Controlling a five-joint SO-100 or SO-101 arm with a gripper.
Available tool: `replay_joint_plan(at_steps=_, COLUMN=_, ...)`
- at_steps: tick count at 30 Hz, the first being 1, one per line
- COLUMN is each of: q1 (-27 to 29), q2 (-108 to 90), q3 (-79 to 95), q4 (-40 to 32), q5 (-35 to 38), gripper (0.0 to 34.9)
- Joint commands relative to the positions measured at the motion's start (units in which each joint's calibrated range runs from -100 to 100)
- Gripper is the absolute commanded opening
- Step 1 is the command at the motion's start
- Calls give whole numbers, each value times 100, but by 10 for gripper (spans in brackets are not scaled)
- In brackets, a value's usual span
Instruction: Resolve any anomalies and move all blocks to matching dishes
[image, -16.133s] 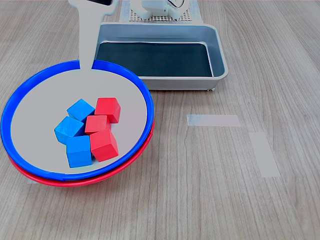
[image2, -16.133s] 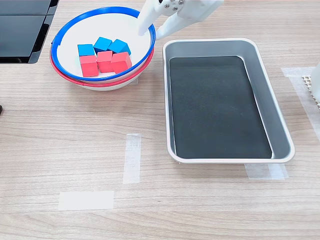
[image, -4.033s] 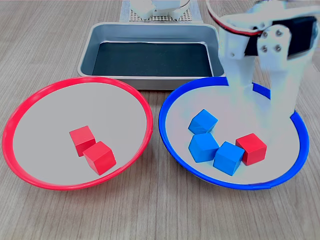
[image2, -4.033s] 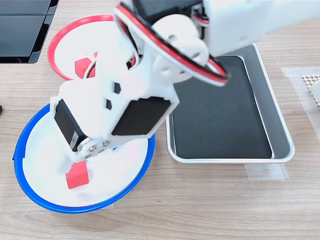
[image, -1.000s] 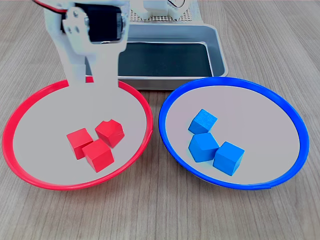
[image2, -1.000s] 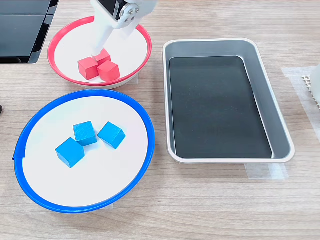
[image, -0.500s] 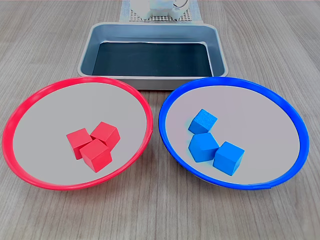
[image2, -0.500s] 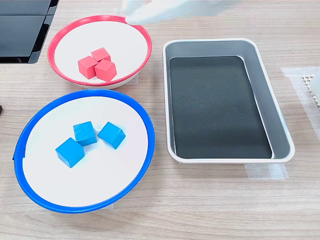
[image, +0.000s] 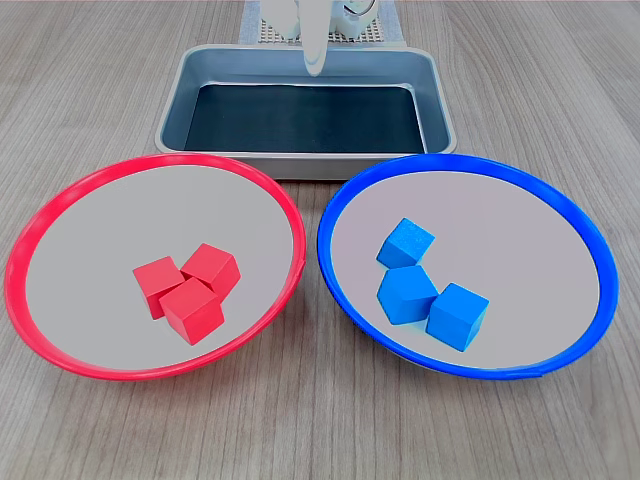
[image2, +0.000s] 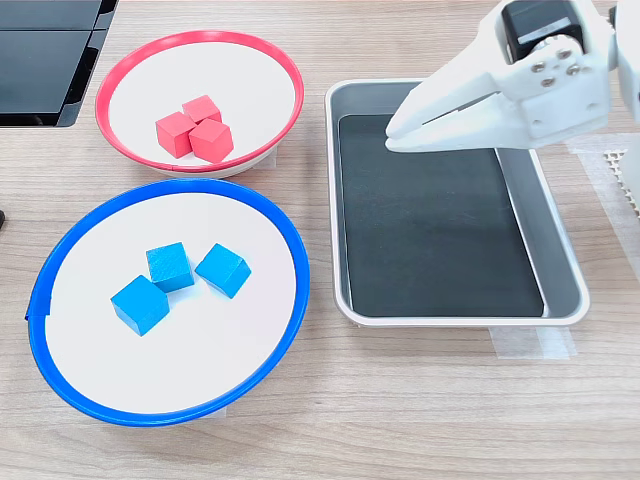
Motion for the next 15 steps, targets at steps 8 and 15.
replay_joint_plan(at_steps=8, q1=76, q2=-656, q3=0, q4=1406, q5=-176, gripper=0)
replay_joint_plan(at_steps=15, q1=94, q2=-656, q3=0, q4=1414, q5=-186, gripper=2)
